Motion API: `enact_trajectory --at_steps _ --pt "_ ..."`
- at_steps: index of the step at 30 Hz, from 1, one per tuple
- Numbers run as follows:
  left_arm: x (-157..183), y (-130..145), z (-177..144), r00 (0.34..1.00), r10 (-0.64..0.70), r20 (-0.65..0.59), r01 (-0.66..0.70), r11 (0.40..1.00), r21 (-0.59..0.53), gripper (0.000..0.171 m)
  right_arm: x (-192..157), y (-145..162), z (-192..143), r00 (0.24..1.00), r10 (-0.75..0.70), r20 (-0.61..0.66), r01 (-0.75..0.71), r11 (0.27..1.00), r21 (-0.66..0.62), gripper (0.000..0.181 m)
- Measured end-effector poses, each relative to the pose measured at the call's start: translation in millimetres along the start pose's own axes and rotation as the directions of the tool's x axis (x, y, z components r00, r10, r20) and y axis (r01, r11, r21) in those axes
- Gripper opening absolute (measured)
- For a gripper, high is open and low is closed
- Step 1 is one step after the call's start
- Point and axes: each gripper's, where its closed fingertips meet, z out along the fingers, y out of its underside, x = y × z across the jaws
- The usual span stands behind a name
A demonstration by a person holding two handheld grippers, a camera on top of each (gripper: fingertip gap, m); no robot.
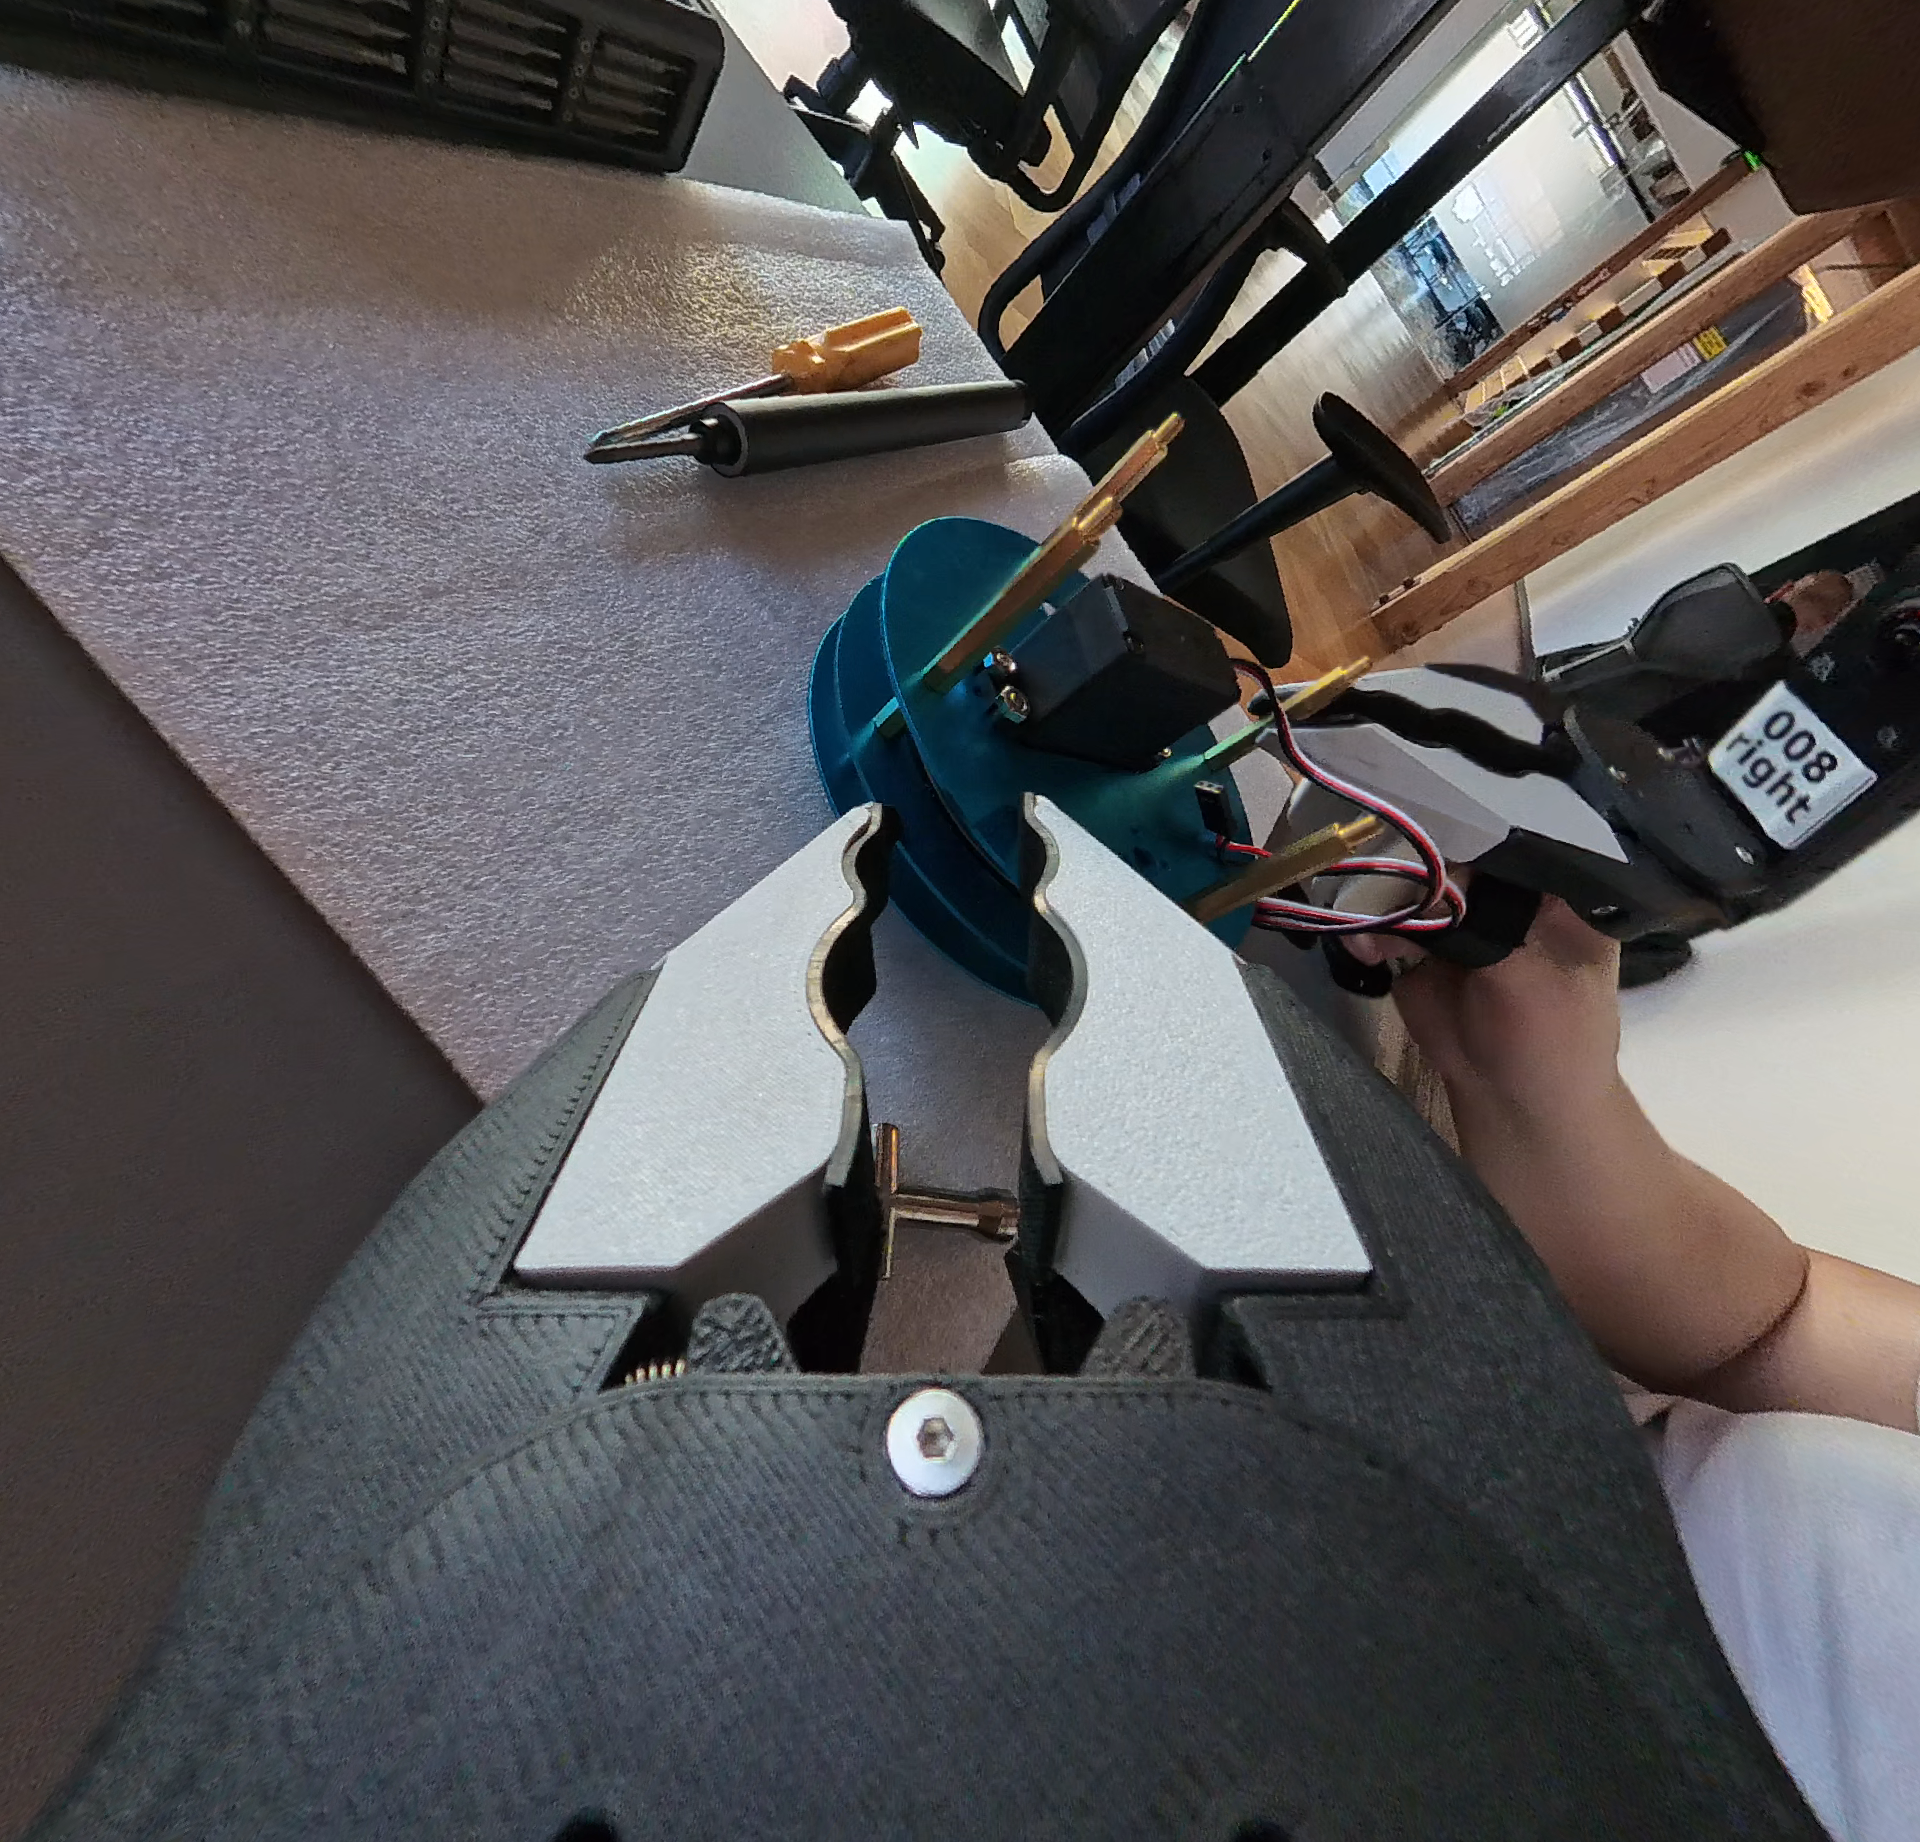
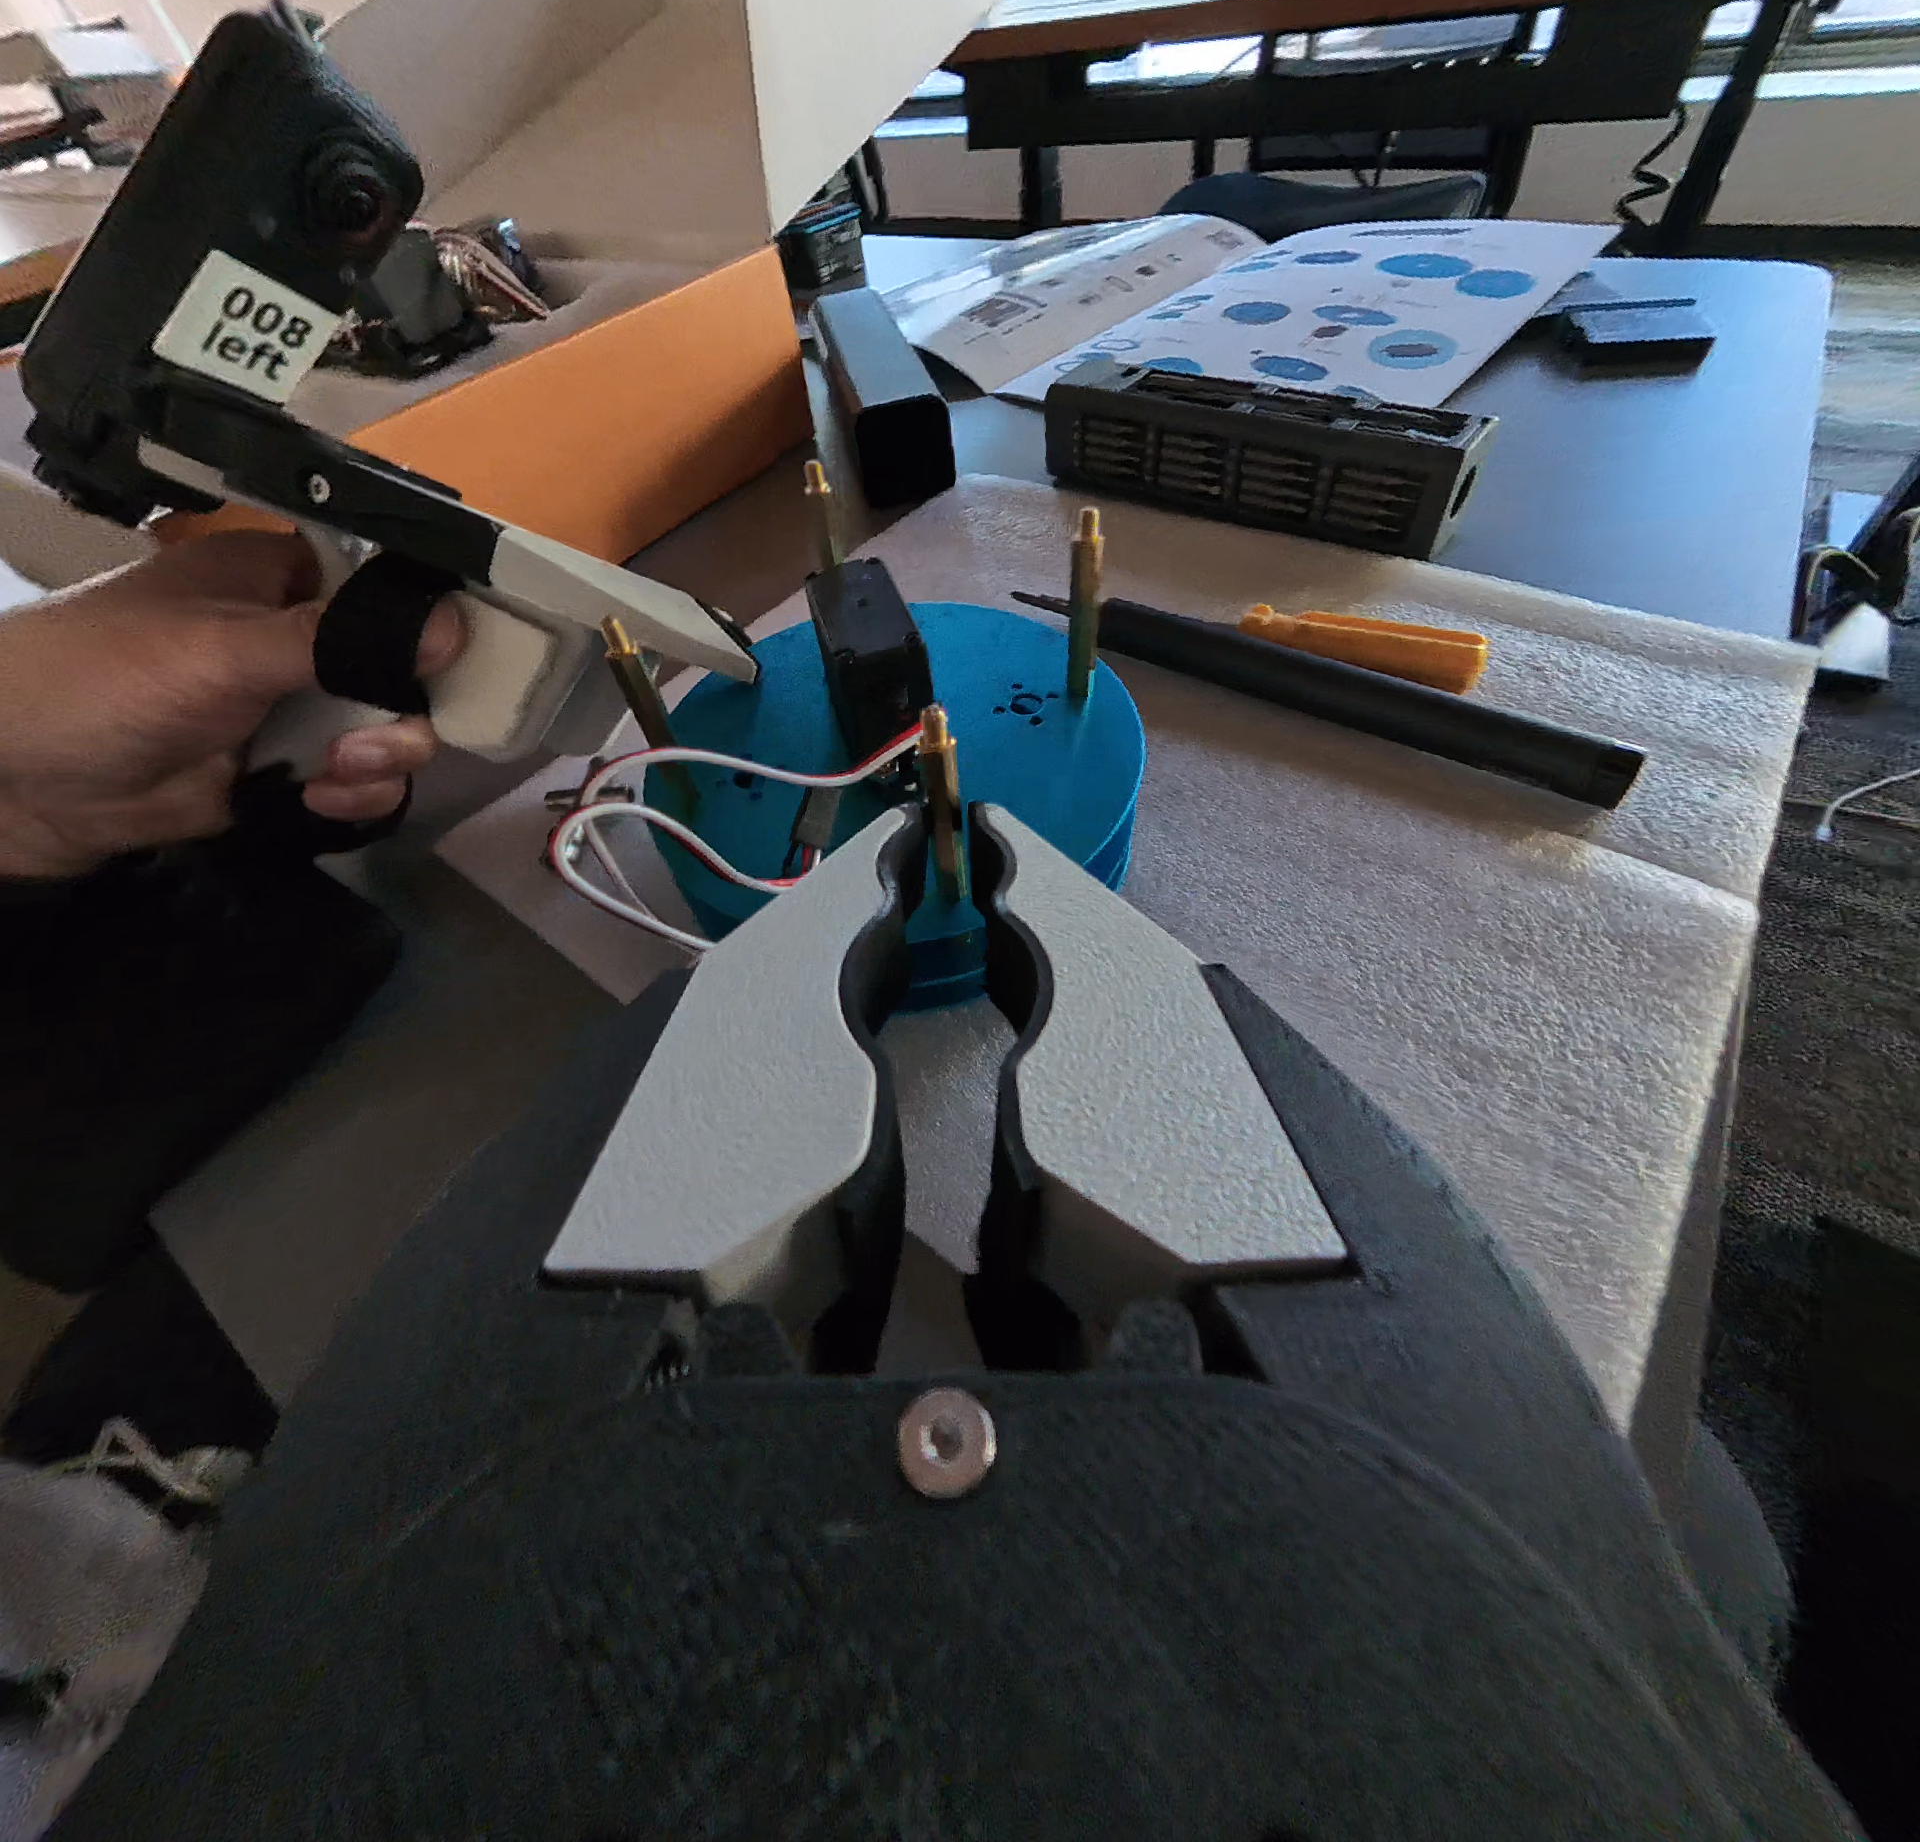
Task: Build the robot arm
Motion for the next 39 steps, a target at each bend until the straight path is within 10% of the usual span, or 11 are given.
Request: enact_trajectory --at_steps 4,9,15,21,39 --pt "3.0 -1.7 -3.3 1.0 0.01 -0.02 -0.01 1.0 0.008 0.01 -7.1 -27.4 -28.9 0.982 -0.187 0.02 0.184 0.979 0.089 0.021" --pt "30.9 -15.1 -24.9 0.987 0.064 -0.145 -0.047 0.992 0.115 0.021 -59.3 -35.1 -37.5 0.835 -0.41 0.367 0.466 0.882 -0.075 0.026" --pt "63.7 1.6 -30.9 0.866 0.499 -0.023 -0.495 0.863 0.096 0.025 -72.0 -48.0 -8.2 0.356 -0.675 0.646 0.89 0.455 -0.015 0.018" --pt "56.1 22.8 -6.3 0.717 0.689 0.108 -0.686 0.725 -0.07 0.022 -75.3 -27.2 14.5 0.093 -0.572 0.815 0.979 0.2 0.028 0.012" --pt "40.6 26.6 -6.0 0.764 0.637 0.102 -0.626 0.771 -0.116 0.026 -67.7 -2.1 28.7 -0.026 -0.46 0.887 0.999 0.027 0.043 0.007"
